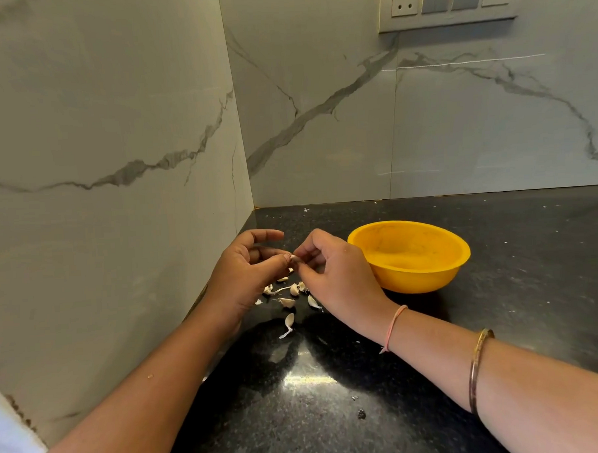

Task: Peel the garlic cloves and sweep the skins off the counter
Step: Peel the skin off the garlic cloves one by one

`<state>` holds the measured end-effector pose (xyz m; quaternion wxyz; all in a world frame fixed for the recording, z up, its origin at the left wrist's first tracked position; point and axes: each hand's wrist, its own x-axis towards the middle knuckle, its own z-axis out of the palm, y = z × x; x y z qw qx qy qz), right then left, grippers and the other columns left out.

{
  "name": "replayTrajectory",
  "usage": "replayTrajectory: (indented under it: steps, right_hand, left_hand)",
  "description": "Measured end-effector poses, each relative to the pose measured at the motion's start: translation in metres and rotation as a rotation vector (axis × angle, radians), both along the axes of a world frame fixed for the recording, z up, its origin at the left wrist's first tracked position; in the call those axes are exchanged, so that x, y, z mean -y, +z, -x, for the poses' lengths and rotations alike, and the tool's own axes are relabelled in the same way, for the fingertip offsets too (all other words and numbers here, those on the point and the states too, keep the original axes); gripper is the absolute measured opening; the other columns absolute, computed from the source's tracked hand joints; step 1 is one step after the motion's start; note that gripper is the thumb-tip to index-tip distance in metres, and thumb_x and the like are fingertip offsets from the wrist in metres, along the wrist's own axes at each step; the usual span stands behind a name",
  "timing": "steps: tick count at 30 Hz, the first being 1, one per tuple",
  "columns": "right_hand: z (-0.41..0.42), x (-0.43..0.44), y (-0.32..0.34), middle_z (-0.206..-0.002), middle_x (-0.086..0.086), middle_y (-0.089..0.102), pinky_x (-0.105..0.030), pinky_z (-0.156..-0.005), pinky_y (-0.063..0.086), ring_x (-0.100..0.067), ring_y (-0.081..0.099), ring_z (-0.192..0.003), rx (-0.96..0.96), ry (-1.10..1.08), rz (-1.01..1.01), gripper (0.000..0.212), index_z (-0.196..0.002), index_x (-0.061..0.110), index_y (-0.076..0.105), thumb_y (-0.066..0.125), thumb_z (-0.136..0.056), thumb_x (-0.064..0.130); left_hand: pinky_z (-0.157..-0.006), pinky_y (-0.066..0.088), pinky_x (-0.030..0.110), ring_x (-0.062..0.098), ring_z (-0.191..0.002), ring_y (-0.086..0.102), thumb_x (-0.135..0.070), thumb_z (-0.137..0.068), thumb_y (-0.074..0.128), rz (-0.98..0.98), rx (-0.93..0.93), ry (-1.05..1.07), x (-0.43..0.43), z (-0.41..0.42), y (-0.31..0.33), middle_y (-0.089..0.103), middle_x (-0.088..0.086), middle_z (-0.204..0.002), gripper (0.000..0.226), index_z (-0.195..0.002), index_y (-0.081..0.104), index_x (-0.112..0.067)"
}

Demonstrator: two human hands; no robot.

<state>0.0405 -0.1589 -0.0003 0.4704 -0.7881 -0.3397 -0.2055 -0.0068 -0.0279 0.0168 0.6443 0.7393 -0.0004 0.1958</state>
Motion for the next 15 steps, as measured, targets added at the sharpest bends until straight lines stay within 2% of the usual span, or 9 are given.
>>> replayTrajectory:
  steps: [5,9,15]
  right_hand:
    - [0.0014,0.0000,0.0007,-0.081,-0.004,0.067,-0.029,-0.062,0.055,-0.013,0.063,-0.073,-0.002,-0.020,0.001,0.007,-0.084,0.011,0.064,0.066,-0.082,0.005]
    - [0.0038,-0.0009,0.0009,-0.080,-0.005,0.067,-0.032,-0.063,0.055,-0.014,0.063,-0.074,-0.005,-0.011,0.018,0.005,-0.083,0.010,0.065,0.067,-0.082,0.006]
    - [0.0062,-0.0024,0.0013,-0.077,-0.005,0.068,-0.030,-0.061,0.055,-0.013,0.063,-0.070,-0.006,-0.002,0.003,0.004,-0.082,0.009,0.066,0.067,-0.082,0.005]
  left_hand:
    - [-0.082,0.055,0.034,0.019,-0.082,0.068,-0.002,-0.082,0.067,-0.061,0.017,0.021,0.0014,0.0011,0.0003,0.071,0.003,-0.081,0.028,-0.101,0.058,-0.022]
    - [-0.080,0.054,0.036,0.022,-0.080,0.067,0.001,-0.081,0.065,-0.105,0.032,0.066,0.0024,0.0003,-0.0010,0.070,0.004,-0.079,0.028,-0.095,0.054,-0.021]
    - [-0.078,0.052,0.034,0.017,-0.073,0.064,0.001,-0.080,0.063,-0.085,0.029,0.109,0.0040,-0.0017,-0.0036,0.068,0.002,-0.076,0.031,-0.092,0.047,-0.021]
